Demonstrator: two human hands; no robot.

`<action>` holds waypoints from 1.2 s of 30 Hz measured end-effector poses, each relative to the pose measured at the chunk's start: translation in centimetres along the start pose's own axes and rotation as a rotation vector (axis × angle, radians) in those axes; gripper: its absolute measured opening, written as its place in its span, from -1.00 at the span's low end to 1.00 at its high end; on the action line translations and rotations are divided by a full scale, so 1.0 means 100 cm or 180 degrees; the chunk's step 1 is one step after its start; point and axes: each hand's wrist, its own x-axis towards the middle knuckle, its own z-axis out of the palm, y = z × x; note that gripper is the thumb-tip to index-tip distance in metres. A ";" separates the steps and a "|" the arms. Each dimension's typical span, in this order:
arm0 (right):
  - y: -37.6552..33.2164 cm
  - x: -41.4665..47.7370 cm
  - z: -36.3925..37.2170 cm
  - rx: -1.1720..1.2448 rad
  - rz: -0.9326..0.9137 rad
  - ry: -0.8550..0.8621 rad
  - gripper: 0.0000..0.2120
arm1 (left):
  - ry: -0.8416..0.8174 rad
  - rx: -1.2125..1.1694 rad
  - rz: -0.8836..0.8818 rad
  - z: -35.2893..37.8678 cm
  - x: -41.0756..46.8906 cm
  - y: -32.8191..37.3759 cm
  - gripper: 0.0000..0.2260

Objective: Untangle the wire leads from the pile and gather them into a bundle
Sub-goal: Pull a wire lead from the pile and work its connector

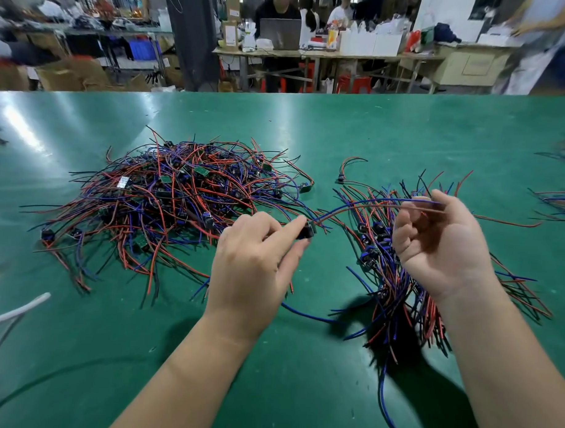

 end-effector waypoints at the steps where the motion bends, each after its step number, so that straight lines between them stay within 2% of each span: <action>1: 0.000 -0.001 0.001 -0.0097 0.0073 -0.0103 -0.49 | 0.0038 -0.0015 -0.0008 0.000 0.000 0.000 -0.74; 6: 0.003 0.001 0.001 -0.0454 0.0317 -0.0102 -0.42 | 0.0091 -0.0797 -0.0359 0.000 0.000 0.008 -0.75; 11: 0.007 0.000 0.001 -0.0629 0.0503 -0.0051 -0.62 | -0.0085 -0.1578 -0.0763 -0.003 -0.002 0.016 -0.74; 16: 0.028 -0.006 0.007 -0.1457 0.0780 -0.0382 -0.73 | 0.0085 -0.1307 -0.0793 0.004 -0.002 0.013 -0.91; 20: 0.048 -0.016 0.012 -0.1980 0.0861 -0.1062 -0.87 | -0.0298 -0.1240 -0.0786 0.006 -0.004 0.009 -0.72; 22: 0.057 -0.020 0.012 -0.1967 0.0713 -0.1271 -0.81 | -0.0610 -0.1187 -0.0678 0.005 -0.006 0.008 -0.54; 26: 0.069 -0.020 0.010 -0.1989 0.0187 -0.1089 -0.92 | -0.0952 -0.1024 -0.0495 0.006 -0.007 0.010 -0.39; 27: 0.069 -0.018 0.010 -0.2017 0.0084 -0.1024 -0.87 | -0.0917 -0.1070 -0.0572 0.006 -0.007 0.011 -0.39; 30: 0.066 -0.017 0.009 -0.2140 -0.0035 -0.1003 -0.81 | -0.0811 -0.1208 -0.0825 0.007 -0.006 0.012 -0.51; 33: 0.058 -0.019 0.010 -0.2255 -0.0020 -0.1008 -0.86 | -0.0807 -0.1054 -0.0614 0.009 -0.005 0.014 -0.72; 36: 0.036 -0.015 0.010 -0.2005 -0.0160 -0.0628 -0.85 | -0.0661 -0.0973 -0.0555 0.010 -0.004 0.014 -0.77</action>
